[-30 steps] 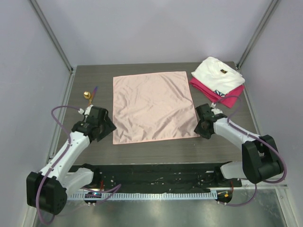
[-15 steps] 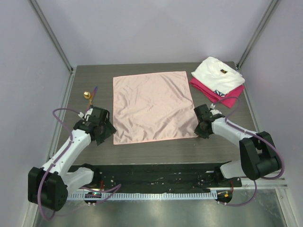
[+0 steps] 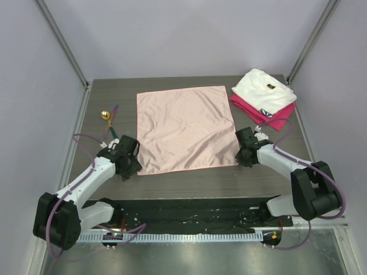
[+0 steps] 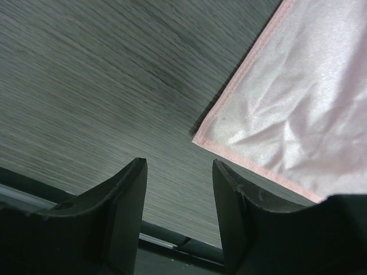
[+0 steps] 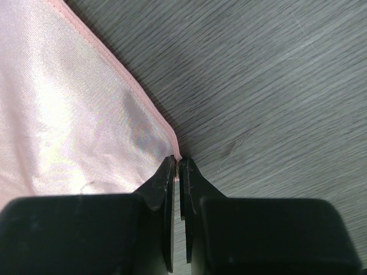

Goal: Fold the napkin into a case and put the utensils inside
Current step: Pick up the flattened napkin from the center of the board.

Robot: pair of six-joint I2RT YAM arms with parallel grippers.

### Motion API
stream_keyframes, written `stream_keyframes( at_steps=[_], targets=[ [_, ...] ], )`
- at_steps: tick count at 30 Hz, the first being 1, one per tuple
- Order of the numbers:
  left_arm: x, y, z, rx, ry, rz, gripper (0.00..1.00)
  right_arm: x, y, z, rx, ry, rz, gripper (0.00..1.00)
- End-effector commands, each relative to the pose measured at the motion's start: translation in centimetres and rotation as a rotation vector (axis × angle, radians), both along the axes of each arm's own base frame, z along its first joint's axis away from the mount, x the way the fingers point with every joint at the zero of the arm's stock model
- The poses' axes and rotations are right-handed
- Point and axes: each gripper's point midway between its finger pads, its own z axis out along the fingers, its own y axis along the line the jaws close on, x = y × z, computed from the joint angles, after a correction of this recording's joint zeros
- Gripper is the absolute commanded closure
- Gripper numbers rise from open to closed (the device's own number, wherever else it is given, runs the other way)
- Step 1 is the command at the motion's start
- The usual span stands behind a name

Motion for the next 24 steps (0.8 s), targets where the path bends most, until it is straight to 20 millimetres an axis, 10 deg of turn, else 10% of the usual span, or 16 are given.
stream_keyframes(
  at_steps=[1,24],
  targets=[
    [1.2,0.2,0.1,0.063,-0.018,0.032,0.46,-0.3,0.4,-0.1,0.015,-0.002,0.007,0.99],
    [2.8,-1.5,-2.4,0.088,0.048,0.037,0.44,-0.4,0.3,0.0,0.017,-0.022,0.022,0.99]
  ],
)
